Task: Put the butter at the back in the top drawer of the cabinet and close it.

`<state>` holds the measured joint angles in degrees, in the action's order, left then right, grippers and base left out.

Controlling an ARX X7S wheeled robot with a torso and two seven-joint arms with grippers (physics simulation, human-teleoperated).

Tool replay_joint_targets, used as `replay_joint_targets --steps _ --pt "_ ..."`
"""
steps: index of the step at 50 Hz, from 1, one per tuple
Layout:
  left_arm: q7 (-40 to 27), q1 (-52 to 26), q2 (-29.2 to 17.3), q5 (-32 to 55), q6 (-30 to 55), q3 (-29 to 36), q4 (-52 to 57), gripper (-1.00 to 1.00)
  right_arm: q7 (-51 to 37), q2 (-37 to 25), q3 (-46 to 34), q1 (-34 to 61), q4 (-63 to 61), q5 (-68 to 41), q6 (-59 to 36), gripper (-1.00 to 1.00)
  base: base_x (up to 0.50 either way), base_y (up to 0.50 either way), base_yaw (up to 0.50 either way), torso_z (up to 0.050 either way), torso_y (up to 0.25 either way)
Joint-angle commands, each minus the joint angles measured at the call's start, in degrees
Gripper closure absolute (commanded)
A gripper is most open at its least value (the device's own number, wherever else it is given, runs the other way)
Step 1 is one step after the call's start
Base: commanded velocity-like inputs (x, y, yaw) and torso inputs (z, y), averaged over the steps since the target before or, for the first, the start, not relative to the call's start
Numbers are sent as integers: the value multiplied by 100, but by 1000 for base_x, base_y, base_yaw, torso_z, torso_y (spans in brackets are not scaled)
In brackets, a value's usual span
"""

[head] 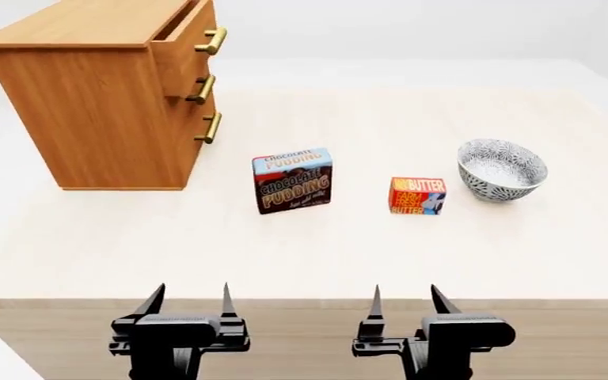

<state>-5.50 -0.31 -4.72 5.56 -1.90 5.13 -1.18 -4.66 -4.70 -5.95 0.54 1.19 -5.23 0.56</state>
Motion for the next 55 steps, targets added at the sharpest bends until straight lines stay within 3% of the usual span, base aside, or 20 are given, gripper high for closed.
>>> replay_joint_targets --steps 1,16,40,55 --pt "-111 -14 -70 76 71 88 6 -100 -110 -70 -60 13 -5 -94 -35 -100 0 0 0 50 -10" --pt "-377 55 -234 279 759 33 891 -100 -297 -306 -111 -239 -1218 -225 -693 -100 0 0 0 50 -9" --pt "-598 -251 -773 964 3376 -51 3984 -100 -562 -775 -181 8 -3787 -448 -2926 -100 0 0 0 50 -1" --pt "-689 -27 -942 904 3345 23 4658 -100 -724 -880 -198 93 -4593 -501 -3447 -100 0 0 0 13 0"
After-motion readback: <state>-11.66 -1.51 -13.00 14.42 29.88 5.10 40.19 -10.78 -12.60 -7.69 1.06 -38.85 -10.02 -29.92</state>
